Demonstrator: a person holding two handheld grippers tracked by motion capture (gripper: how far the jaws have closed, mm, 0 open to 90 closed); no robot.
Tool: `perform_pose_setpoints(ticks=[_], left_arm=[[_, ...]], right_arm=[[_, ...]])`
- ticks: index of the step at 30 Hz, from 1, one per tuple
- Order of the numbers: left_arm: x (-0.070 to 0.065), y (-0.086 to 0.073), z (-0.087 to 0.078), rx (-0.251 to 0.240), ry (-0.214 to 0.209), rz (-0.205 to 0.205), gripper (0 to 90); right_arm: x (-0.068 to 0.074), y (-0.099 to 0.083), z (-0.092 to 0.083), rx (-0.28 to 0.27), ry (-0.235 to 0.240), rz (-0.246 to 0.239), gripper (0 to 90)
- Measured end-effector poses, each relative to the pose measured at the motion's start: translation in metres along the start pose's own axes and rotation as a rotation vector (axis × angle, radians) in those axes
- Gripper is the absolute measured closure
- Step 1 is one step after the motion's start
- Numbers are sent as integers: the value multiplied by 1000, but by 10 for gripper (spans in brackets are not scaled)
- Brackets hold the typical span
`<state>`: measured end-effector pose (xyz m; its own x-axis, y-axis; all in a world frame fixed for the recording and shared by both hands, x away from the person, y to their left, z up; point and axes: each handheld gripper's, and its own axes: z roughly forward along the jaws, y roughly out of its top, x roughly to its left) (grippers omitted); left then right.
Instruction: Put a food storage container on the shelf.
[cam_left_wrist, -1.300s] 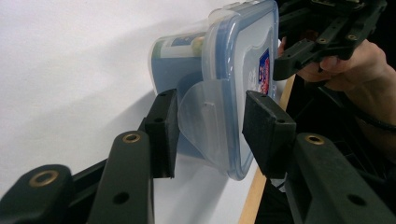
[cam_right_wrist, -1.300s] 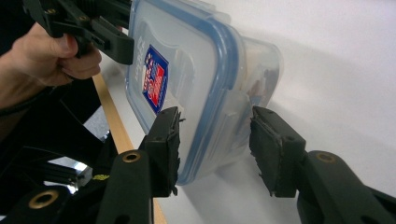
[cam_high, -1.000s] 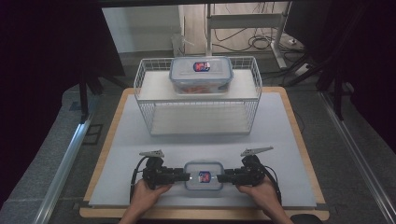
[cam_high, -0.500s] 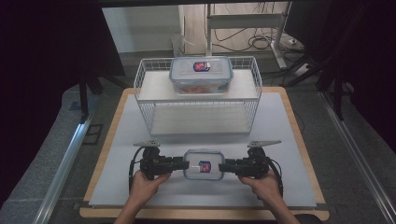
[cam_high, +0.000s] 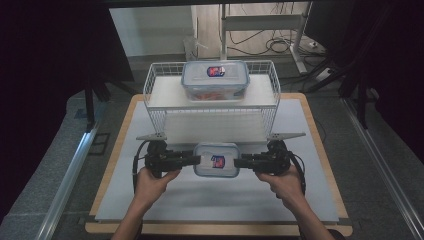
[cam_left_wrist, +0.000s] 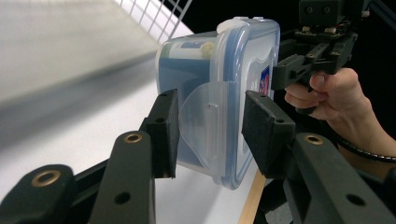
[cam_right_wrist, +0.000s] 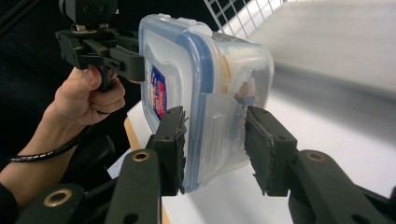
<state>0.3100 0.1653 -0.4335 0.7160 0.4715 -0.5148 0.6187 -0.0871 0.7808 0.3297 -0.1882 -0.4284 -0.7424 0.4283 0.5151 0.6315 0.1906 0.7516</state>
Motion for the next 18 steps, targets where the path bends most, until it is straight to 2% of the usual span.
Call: perform_pose_setpoints(ticks=[8, 18], left_arm=[[-4, 27, -7, -18, 1, 15, 574], [-10, 58, -14, -29, 14, 20, 573]], right_arm=[[6, 30, -8, -13, -5, -27, 585], [10, 59, -13, -37, -1, -21, 584]])
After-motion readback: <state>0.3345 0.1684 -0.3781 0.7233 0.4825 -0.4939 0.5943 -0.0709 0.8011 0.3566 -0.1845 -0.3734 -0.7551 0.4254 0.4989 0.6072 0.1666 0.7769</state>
